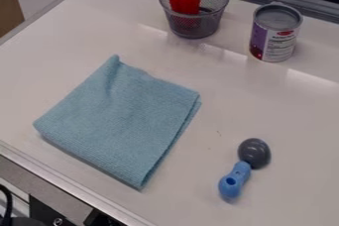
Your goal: Move the red pepper to the middle of the table
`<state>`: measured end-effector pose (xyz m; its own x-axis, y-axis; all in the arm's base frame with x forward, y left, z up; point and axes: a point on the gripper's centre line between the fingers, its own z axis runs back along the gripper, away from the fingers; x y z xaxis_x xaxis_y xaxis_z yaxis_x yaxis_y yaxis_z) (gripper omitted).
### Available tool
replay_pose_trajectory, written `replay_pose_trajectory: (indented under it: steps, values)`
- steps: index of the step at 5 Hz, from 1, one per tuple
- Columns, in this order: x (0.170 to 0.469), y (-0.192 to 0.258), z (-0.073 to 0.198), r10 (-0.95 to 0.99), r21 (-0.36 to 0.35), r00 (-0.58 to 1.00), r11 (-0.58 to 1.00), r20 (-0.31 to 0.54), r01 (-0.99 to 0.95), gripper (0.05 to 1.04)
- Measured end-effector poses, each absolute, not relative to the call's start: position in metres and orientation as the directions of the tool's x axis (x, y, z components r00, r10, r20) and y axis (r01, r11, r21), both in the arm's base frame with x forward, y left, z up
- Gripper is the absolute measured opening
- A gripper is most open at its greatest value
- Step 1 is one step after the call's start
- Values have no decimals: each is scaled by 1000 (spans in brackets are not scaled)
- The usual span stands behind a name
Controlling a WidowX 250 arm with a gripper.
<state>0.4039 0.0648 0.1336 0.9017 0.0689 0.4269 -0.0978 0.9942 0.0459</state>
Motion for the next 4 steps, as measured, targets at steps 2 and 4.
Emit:
replay_pose_trajectory:
  steps: [2, 4]
  values:
    - [418, 71, 122, 178, -14, 880, 981, 440, -192, 998]
    - [429, 65, 106, 195, -76, 892, 981, 407, -180, 998]
